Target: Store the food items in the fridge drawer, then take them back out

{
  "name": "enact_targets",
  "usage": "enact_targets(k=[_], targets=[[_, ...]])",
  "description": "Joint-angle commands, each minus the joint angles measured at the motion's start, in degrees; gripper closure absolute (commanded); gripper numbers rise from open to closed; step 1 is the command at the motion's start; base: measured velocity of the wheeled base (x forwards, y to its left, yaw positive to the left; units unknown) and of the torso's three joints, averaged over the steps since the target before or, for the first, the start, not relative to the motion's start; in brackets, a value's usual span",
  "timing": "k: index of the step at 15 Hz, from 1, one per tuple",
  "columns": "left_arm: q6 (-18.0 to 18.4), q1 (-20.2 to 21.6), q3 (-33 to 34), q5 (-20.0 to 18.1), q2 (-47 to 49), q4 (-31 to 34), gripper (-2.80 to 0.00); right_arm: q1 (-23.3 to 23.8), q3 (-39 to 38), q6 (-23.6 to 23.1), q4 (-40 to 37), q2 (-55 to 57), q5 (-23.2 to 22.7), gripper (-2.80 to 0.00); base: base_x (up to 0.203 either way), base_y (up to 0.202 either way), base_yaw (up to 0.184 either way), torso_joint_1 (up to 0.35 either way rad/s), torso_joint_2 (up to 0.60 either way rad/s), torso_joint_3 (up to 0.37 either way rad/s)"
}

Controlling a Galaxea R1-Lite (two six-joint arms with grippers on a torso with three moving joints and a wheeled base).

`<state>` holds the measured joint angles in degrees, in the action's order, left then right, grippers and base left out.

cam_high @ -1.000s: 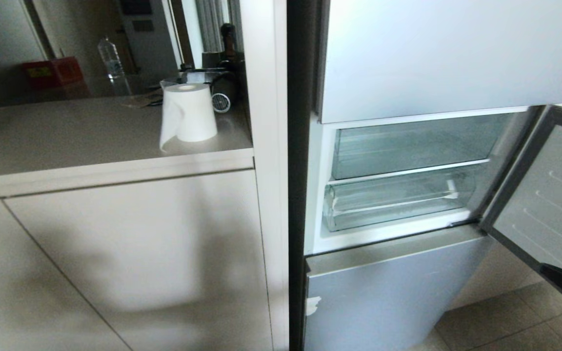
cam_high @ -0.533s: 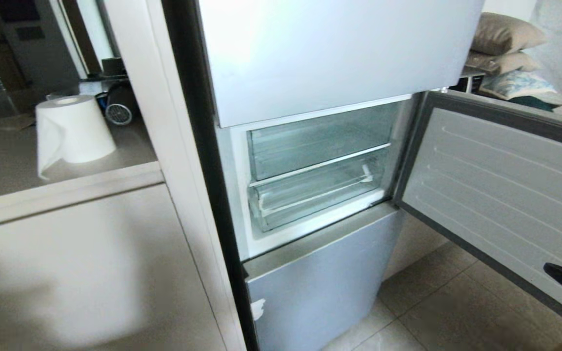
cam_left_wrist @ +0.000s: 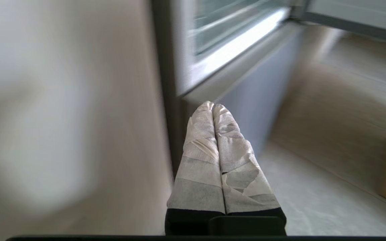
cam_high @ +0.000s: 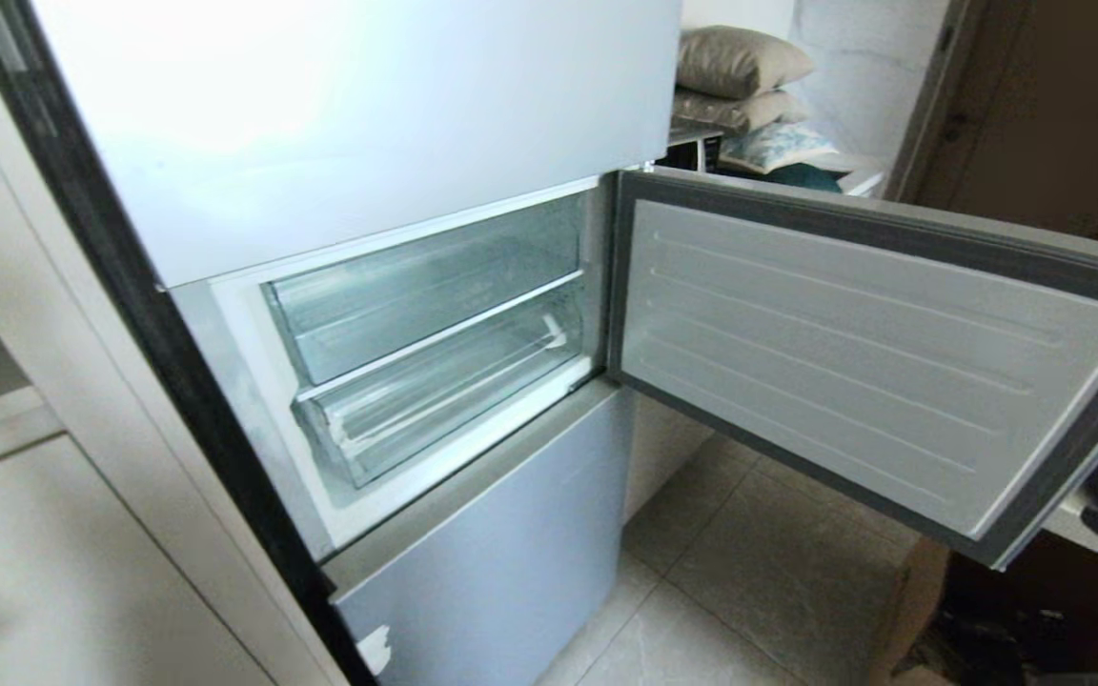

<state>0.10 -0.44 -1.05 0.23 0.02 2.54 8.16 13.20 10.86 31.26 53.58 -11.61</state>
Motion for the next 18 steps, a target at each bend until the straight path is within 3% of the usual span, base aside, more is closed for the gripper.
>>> enact_targets(k=[1,3,5,8,10,13,14,16,18], targets=[[0.0,0.0,0.0,0.0,0.0,0.0,0.00,5.4,1.6,3.5,2.1,1.1,0.1,0.00,0.001,0.001,-0.145,0.005,0.00,0.002],[0.0,0.0,0.0,0.0,0.0,0.0,0.00,16.1,4.4,11.7,8.9,4.0,-0.1,0.00,-0.001,0.005,-0.080,0.006,0.00,0.002],[0.0,0.0,0.0,0.0,0.0,0.0,0.00,30.4,8.1,16.8,14.3,7.5,-2.1,0.00,0.000,0.000,0.000,0.000,0.00,0.000],[0.0,0.0,0.0,0.0,0.0,0.0,0.00,47.2,13.5,23.1,18.1,14.0,-9.6,0.00,0.000,0.000,0.000,0.000,0.00,0.000],[0.0,0.0,0.0,0.0,0.0,0.0,0.00,49.9,16.4,25.3,20.1,20.4,-12.1,0.00,0.000,0.000,0.000,0.000,0.00,0.000],[0.0,0.0,0.0,0.0,0.0,0.0,0.00,50.1,20.7,29.9,28.5,32.5,-14.4,0.00,0.000,0.000,0.000,0.000,0.00,0.000],[0.0,0.0,0.0,0.0,0.0,0.0,0.00,49.8,23.8,33.1,30.1,36.6,-17.4,0.00,0.000,0.000,0.000,0.000,0.00,0.000],[0.0,0.0,0.0,0.0,0.0,0.0,0.00,49.4,32.2,45.1,30.0,43.2,-29.3,0.00,0.000,0.000,0.000,0.000,0.00,0.000],[0.0,0.0,0.0,0.0,0.0,0.0,0.00,48.7,39.3,53.4,26.7,48.5,-38.3,0.00,0.000,0.000,0.000,0.000,0.00,0.000]])
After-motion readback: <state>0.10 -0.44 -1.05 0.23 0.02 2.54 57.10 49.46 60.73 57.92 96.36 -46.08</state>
